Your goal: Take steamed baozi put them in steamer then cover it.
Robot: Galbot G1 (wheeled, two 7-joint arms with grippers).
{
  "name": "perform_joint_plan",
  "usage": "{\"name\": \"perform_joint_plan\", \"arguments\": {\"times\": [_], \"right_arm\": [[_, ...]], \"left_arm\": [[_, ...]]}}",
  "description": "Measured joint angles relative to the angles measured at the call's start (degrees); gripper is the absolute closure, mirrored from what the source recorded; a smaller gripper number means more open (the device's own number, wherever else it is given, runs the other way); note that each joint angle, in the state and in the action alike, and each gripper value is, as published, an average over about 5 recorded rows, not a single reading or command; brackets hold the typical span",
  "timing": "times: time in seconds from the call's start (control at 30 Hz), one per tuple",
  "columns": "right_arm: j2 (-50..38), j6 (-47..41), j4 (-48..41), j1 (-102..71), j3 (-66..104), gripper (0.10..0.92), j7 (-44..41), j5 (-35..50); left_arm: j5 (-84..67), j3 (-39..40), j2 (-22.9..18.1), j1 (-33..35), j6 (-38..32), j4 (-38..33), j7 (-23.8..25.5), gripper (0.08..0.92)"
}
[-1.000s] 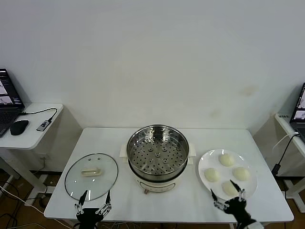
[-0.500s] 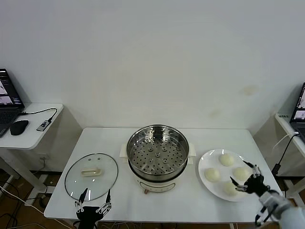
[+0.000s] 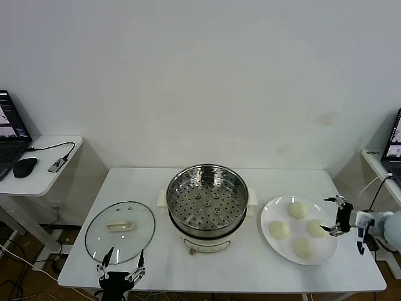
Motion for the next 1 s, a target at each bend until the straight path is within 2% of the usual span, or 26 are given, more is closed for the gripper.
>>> {"name": "perform_joint_plan", "arguments": {"times": [0.53, 1.0], "right_arm": [[5.86, 2.46, -18.72, 28.31, -27.95, 0.203, -6.91, -1.67], [15.19, 2.73, -30.02, 38.03, -37.63, 0.203, -7.21, -5.73]], "left_arm": [[1.43, -1.08, -0.21, -0.64, 0.39, 0.16, 0.74, 0.177], [1.74, -2.42, -0.31, -0.52, 0.24, 0.78, 0.92, 0.177]]}}
